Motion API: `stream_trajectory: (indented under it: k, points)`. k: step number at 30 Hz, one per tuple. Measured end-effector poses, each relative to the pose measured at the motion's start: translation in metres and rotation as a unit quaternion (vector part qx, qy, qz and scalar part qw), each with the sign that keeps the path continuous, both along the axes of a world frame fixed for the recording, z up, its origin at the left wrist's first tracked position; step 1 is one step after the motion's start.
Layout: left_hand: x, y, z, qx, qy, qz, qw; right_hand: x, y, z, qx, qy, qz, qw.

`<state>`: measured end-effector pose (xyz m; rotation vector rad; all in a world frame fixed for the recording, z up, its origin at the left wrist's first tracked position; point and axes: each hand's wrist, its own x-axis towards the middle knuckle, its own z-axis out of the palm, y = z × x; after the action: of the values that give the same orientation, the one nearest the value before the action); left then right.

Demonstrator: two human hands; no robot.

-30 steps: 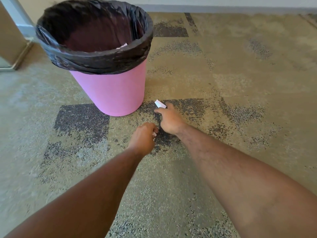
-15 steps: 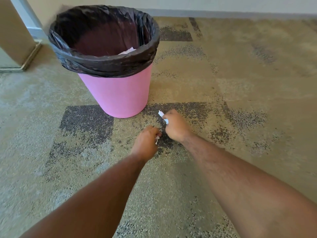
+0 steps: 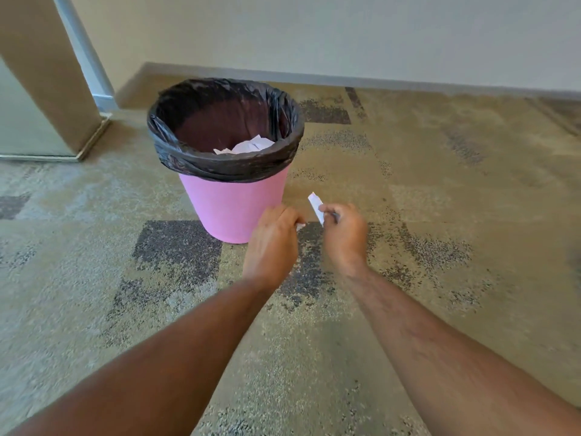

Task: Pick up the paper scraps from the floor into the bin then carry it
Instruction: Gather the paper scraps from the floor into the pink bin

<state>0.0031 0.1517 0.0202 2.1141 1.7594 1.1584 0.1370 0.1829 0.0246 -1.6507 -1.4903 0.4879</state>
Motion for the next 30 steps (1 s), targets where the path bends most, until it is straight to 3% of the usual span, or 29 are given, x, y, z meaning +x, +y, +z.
stream_trajectory:
  k: [6, 9, 17, 21, 24, 27, 30]
  points:
    - [-0.021, 0.021, 0.073, 0.136, -0.019, 0.015, 0.990, -0.055, 0.029, 0.085, 0.149, 0.187, -0.089, 0.967]
    - [-0.031, 0.023, 0.108, 0.151, -0.021, 0.038, 0.988, -0.084, 0.037, 0.115, 0.164, 0.207, -0.065, 0.962]
    - [-0.096, 0.059, 0.134, 0.078, 0.039, 0.129, 0.988, -0.109, 0.043, 0.146, 0.072, 0.048, 0.054, 0.995]
    - [-0.121, 0.071, 0.132, -0.032, 0.072, 0.132, 0.988, -0.111, 0.056, 0.152, 0.003, 0.017, 0.113, 0.993]
    - [-0.130, 0.071, 0.132, -0.098, 0.088, 0.110, 0.985, -0.111, 0.067, 0.153, -0.041, -0.055, 0.194, 0.979]
    - [-0.139, 0.074, 0.133, -0.078, 0.115, 0.092, 0.986, -0.109, 0.074, 0.150, -0.057, -0.116, 0.252, 0.959]
    - [-0.146, 0.078, 0.134, -0.012, 0.127, 0.117, 0.985, -0.104, 0.077, 0.146, -0.039, -0.112, 0.235, 0.965]
